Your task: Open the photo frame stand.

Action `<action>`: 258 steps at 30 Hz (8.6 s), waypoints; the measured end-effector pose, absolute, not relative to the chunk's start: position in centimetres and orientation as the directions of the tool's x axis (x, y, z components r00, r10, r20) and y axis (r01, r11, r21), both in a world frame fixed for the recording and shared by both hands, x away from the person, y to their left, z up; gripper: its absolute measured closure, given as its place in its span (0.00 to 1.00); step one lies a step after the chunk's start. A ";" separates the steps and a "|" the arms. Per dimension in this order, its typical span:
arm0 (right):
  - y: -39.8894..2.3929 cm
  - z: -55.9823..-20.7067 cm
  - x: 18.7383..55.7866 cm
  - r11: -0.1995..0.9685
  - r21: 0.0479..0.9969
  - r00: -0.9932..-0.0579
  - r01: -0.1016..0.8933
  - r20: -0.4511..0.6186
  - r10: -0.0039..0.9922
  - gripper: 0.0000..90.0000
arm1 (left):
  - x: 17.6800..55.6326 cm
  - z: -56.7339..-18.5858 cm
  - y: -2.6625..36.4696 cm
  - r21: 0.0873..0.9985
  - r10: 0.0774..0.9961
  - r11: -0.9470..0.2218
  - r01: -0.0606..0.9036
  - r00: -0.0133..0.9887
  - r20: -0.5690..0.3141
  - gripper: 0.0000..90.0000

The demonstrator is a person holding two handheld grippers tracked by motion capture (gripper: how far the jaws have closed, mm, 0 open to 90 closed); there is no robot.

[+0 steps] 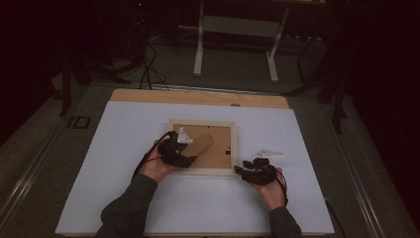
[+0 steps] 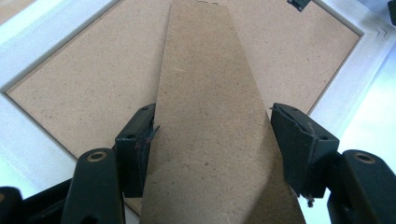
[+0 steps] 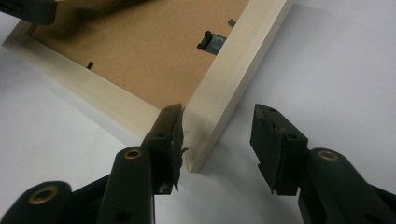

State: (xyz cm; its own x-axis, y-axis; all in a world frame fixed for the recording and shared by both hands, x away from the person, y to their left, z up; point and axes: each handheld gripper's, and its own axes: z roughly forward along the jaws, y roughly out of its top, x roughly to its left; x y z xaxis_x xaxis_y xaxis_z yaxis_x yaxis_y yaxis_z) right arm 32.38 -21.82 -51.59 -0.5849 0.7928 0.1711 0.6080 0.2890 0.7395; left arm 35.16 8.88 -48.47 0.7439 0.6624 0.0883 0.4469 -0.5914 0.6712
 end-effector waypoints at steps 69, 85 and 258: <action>-20.6 -50.1 32.4 0.317 0.758 -0.616 0.570 0.138 0.776 0.57 | 27.1 -50.0 7.5 0.758 0.677 -0.635 0.151 0.581 0.451 0.41; -20.4 -46.6 36.7 0.291 0.754 -0.619 0.589 0.188 0.763 0.54 | 26.7 -50.1 7.4 0.755 0.672 -0.644 0.127 0.565 0.478 0.41; -21.6 -44.7 35.5 0.324 0.847 -0.613 0.423 0.004 0.790 0.81 | 29.5 -49.3 8.0 0.778 0.703 -0.436 0.452 0.711 -0.019 0.73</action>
